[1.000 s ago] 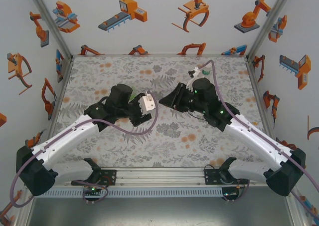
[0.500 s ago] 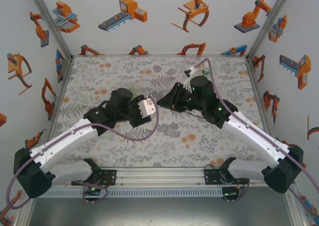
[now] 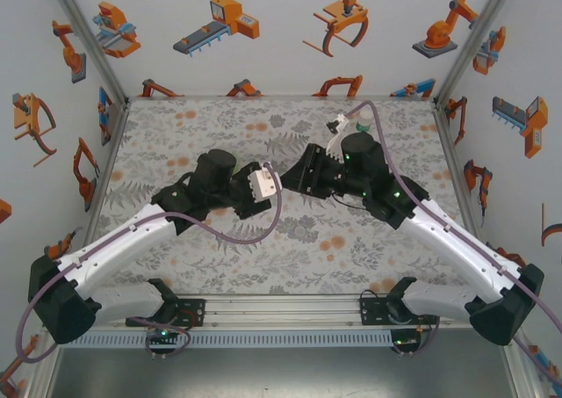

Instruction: Screw on the bottle caps

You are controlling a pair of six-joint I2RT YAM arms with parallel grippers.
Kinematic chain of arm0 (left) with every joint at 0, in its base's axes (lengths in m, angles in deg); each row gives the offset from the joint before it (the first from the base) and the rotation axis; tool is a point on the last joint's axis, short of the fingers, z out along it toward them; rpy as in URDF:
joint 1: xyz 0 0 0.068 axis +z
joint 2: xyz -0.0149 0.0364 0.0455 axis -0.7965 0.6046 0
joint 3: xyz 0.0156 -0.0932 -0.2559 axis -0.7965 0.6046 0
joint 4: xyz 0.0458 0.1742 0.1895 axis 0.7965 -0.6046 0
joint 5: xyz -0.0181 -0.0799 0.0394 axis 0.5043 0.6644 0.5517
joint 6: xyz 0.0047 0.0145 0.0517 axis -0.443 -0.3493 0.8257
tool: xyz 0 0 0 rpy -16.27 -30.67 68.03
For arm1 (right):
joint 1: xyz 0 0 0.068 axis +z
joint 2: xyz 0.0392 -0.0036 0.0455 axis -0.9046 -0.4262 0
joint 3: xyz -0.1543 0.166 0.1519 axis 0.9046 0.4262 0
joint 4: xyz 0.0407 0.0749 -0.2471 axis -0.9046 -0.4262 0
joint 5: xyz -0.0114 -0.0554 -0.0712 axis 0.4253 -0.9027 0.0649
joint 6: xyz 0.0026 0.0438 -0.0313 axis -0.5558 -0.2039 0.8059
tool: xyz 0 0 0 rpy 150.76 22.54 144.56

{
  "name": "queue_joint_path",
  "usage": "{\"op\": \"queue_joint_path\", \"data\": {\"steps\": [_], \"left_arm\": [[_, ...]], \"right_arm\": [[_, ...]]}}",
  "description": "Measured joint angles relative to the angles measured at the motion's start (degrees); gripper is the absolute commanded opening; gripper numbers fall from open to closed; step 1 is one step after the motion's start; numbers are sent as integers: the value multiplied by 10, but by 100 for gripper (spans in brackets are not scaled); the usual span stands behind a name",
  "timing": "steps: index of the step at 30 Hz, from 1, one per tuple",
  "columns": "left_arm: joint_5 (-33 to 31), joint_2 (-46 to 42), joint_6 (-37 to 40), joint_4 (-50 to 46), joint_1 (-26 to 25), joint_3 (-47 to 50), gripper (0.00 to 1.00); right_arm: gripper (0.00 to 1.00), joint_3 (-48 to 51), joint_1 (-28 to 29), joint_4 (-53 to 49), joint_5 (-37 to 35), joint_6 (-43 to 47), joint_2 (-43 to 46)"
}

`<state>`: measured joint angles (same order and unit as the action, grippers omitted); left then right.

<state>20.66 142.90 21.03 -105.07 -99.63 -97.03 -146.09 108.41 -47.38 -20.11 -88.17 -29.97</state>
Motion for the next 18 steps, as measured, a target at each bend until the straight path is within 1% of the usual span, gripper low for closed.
{"op": "queue_joint_path", "data": {"steps": [6, 9, 12, 15, 18], "left_arm": [[11, 1, -1, 4, 0, -2, 0], [22, 2, -1, 2, 1, -2, 0], [47, 4, -1, -5, 3, -4, 0], [92, 14, 1, -27, 5, -17, 0], [151, 31, 9, -58, 8, -41, 0]], "right_arm": [[57, -38, 0, -59, -20, 47, 7], [57, -58, 0, -89, -37, 91, 18], [57, -62, 0, -103, -44, 155, 43], [54, -61, 0, -105, -32, 256, 71], [53, -47, 0, -99, 18, 407, 103]]}}
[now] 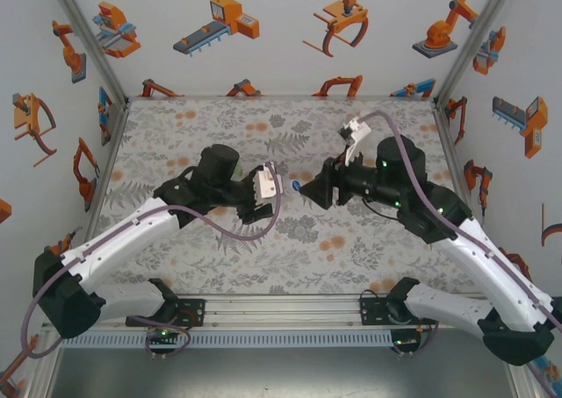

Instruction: Screw on the bottle caps

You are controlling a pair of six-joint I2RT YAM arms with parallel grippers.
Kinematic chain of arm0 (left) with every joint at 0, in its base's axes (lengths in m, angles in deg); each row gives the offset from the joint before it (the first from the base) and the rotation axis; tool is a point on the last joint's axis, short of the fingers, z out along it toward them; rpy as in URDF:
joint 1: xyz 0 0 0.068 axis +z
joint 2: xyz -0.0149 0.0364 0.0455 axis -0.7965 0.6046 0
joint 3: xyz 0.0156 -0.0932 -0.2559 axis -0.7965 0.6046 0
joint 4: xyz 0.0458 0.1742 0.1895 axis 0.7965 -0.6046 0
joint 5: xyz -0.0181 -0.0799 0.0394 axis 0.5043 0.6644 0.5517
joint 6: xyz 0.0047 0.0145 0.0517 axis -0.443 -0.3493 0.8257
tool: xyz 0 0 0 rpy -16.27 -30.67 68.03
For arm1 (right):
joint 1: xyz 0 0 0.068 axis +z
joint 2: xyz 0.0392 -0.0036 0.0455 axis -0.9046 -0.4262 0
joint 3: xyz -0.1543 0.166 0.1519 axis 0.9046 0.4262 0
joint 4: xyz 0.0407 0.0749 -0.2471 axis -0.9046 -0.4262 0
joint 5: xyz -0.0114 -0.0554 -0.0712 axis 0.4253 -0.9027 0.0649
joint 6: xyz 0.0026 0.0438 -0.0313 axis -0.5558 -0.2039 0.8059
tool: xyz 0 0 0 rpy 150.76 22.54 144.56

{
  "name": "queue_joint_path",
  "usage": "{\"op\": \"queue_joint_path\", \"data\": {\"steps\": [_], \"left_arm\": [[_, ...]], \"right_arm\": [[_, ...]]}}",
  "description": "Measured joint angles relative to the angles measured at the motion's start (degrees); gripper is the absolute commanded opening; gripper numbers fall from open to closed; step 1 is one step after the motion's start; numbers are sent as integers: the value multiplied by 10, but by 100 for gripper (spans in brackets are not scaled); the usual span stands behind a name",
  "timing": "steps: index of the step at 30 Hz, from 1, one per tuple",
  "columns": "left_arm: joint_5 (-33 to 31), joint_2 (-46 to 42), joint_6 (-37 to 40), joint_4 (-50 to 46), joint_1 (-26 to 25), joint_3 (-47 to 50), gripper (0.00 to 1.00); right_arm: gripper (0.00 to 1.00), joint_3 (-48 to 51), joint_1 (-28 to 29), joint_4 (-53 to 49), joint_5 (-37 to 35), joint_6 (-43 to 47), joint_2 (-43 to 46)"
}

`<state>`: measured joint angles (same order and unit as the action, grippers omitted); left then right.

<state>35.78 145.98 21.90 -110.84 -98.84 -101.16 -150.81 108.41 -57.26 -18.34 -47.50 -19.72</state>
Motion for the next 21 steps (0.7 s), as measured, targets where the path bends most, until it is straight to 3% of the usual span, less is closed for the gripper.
{"op": "queue_joint_path", "data": {"steps": [5, 9, 14, 21], "left_arm": [[84, 24, 14, -46, 0, -28, 0], [119, 35, 22, -74, 0, -36, 0], [139, 37, 28, -93, 0, -37, 0], [153, 37, 31, -101, 0, -38, 0]], "right_arm": [[54, 9, 0, -29, 116, 265, 28], [54, -13, 0, -64, 171, 391, 4], [54, -26, 1, -83, 205, 463, -43], [51, -26, 1, -89, 218, 491, -58]]}}
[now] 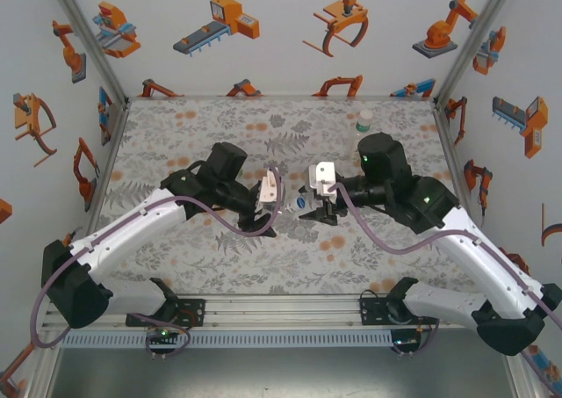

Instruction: Screw on the bottle caps

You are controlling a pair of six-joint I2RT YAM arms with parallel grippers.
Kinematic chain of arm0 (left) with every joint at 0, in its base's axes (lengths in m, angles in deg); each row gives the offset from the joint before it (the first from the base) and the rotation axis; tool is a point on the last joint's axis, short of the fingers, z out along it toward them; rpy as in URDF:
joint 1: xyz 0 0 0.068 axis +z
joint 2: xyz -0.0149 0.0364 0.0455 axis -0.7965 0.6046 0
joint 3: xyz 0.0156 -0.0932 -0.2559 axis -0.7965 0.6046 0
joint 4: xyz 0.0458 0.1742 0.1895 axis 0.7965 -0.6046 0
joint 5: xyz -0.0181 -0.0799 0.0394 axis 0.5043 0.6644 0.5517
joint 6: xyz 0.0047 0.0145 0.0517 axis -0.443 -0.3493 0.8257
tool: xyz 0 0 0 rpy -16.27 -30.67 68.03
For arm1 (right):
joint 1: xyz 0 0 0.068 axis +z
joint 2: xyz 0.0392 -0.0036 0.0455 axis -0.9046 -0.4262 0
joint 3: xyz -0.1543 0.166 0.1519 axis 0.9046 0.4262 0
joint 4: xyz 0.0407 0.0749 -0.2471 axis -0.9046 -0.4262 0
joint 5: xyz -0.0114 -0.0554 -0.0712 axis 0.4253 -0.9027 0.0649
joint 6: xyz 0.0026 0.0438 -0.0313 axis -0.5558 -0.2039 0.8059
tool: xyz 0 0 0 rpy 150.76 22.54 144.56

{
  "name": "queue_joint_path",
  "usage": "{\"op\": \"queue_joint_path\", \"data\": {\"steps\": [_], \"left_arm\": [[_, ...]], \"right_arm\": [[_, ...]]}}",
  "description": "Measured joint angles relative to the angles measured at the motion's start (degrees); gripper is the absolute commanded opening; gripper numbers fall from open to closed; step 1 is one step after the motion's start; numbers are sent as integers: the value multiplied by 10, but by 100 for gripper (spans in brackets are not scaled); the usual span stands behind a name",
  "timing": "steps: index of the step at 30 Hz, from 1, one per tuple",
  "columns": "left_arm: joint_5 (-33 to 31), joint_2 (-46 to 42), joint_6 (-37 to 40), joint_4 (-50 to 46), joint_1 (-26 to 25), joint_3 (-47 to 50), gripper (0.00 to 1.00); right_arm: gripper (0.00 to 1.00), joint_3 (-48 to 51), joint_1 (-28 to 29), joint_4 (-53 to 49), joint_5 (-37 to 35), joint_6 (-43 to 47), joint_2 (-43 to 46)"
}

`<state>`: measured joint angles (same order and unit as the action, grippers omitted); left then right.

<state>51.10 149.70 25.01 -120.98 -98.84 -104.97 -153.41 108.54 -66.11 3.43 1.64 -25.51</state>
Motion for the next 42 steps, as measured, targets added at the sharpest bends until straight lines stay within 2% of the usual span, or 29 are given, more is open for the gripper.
{"op": "queue_joint_path", "data": {"steps": [14, 23, 29, 33, 38, 42], "left_arm": [[6, 0, 2, -3, 0, -1, 0], [6, 0, 3, -6, 0, -1, 0], [5, 0, 6, -7, 0, -1, 0], [-8, -12, 5, 5, 0, 5, 0], [-52, -48, -3, 38, 2, 34, 0], [-97, -67, -14, 66, 3, 56, 0]], "right_arm": [[45, 0, 4, 0, 5, 5, -8], [31, 0, 3, 1, 5, 9, -13], [15, 0, 3, 2, 4, 2, -14], [0, 3, 3, 23, -2, -50, -13], [0, 51, 4, 113, -26, -191, 4], [0, 101, 4, 195, -75, -353, 19]]}}
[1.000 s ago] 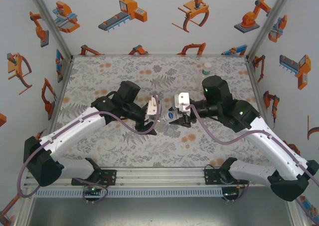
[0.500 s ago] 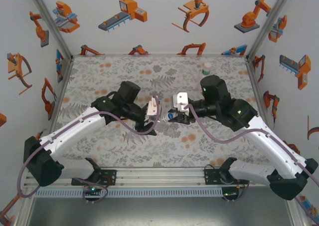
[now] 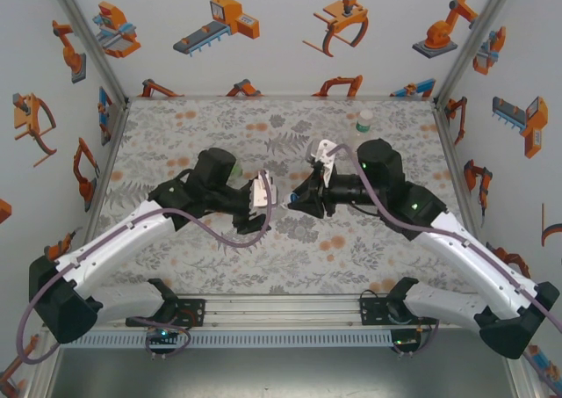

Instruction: Screw on the bottle caps

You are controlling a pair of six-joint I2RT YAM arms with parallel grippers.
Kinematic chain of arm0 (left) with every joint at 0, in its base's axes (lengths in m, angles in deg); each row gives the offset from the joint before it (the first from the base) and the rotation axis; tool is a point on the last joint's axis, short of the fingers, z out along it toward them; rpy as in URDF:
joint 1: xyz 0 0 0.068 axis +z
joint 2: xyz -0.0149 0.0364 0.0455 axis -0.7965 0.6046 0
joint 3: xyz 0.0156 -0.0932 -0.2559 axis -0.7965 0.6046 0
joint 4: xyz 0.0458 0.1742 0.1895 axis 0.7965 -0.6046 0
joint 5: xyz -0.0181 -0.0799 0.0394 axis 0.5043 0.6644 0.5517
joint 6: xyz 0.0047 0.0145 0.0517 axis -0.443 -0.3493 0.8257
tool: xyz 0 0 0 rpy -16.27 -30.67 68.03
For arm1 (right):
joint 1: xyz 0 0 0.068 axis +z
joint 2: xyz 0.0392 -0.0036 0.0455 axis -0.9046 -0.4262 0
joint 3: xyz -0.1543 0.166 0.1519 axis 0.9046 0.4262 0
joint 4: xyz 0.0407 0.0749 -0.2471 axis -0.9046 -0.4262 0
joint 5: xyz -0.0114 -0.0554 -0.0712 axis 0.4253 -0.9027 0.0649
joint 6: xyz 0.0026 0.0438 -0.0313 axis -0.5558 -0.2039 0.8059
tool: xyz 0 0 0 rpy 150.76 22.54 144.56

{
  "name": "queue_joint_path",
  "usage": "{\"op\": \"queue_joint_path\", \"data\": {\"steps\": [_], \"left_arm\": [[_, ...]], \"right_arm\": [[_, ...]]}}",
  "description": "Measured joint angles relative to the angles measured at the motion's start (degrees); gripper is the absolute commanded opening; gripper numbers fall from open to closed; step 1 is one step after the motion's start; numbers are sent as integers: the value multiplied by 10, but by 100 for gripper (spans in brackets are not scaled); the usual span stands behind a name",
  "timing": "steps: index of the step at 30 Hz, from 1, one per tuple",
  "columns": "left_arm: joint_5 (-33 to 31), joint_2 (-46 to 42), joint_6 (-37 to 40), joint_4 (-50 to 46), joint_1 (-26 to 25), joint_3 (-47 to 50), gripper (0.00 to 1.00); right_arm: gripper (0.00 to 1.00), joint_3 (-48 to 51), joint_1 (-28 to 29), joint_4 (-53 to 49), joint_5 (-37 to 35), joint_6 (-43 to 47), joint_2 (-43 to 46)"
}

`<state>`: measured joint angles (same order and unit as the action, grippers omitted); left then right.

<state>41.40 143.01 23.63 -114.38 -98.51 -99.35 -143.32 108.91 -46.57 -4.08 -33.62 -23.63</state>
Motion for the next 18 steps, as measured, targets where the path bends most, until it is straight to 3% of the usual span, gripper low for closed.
{"op": "queue_joint_path", "data": {"steps": [7, 12, 18], "left_arm": [[-74, -7, -18, 44, 0, 8, 0], [-123, -7, -31, 46, 1, 9, 0], [-162, -7, -35, 39, 1, 12, 0]], "right_arm": [[0, 11, 6, 29, -136, -286, -3], [0, 16, 2, 46, -172, -469, -26], [0, 17, -1, 46, -185, -567, -48]]}}
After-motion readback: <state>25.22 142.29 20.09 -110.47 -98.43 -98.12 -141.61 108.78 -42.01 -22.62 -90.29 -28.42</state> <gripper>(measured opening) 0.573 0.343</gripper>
